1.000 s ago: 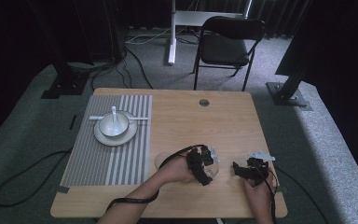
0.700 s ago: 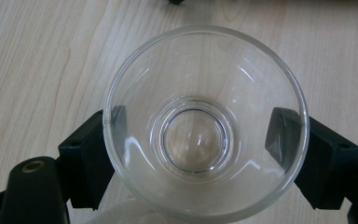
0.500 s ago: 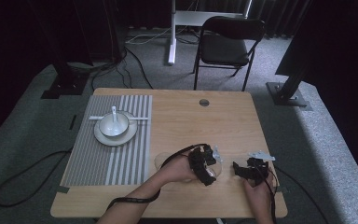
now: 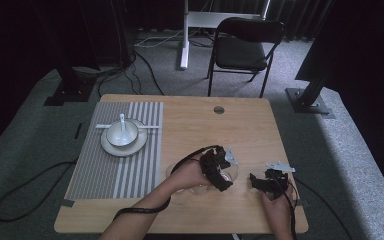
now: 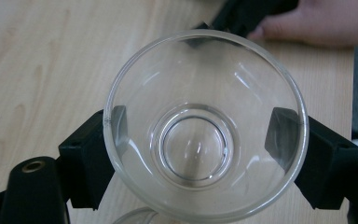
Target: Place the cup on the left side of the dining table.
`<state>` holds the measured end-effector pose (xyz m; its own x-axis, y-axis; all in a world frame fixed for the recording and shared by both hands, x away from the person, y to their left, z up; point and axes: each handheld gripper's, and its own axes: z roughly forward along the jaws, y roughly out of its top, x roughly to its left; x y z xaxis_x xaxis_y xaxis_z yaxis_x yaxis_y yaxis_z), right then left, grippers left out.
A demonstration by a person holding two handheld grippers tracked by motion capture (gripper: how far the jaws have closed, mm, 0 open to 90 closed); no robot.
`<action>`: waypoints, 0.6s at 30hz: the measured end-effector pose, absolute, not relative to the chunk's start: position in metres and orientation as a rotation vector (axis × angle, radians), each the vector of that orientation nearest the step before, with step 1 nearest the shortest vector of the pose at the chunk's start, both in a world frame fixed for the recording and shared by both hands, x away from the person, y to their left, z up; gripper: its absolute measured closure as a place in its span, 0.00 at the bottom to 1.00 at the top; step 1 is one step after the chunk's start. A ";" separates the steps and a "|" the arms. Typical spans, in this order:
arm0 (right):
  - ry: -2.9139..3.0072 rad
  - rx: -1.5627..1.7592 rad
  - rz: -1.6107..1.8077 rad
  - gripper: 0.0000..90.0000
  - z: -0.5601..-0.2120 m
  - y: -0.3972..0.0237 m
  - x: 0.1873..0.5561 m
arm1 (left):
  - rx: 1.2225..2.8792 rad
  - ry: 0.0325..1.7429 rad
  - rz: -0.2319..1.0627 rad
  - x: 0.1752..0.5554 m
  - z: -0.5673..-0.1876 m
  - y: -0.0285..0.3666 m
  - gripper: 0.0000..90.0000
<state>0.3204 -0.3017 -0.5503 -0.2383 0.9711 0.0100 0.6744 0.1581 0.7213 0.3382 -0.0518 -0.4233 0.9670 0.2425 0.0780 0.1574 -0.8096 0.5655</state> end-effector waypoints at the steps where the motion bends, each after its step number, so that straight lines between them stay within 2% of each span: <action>1: 1.979 1.560 0.853 0.13 -0.550 -0.302 0.320 | 2.520 0.298 0.200 0.340 -0.421 -0.051 0.21; 6: 1.980 1.555 0.852 0.13 -0.550 -0.302 0.321 | 2.507 0.312 0.220 0.346 -0.413 -0.048 0.21; 8: 1.980 1.557 0.853 0.13 -0.550 -0.302 0.320 | 2.480 0.350 0.260 0.352 -0.409 -0.042 0.21; 13: 1.979 1.557 0.853 0.13 -0.550 -0.302 0.320 | 2.466 0.410 0.243 0.367 -0.410 -0.031 0.21; 18: 1.979 1.557 0.853 0.13 -0.550 -0.302 0.320 | 2.430 0.495 0.287 0.380 -0.411 -0.018 0.21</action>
<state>0.3205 -0.3017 -0.5504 -0.2386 0.9711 0.0087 0.6731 0.1589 0.7223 0.3802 -0.0177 -0.4106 0.9056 0.4161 0.0822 0.2779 -0.7285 0.6261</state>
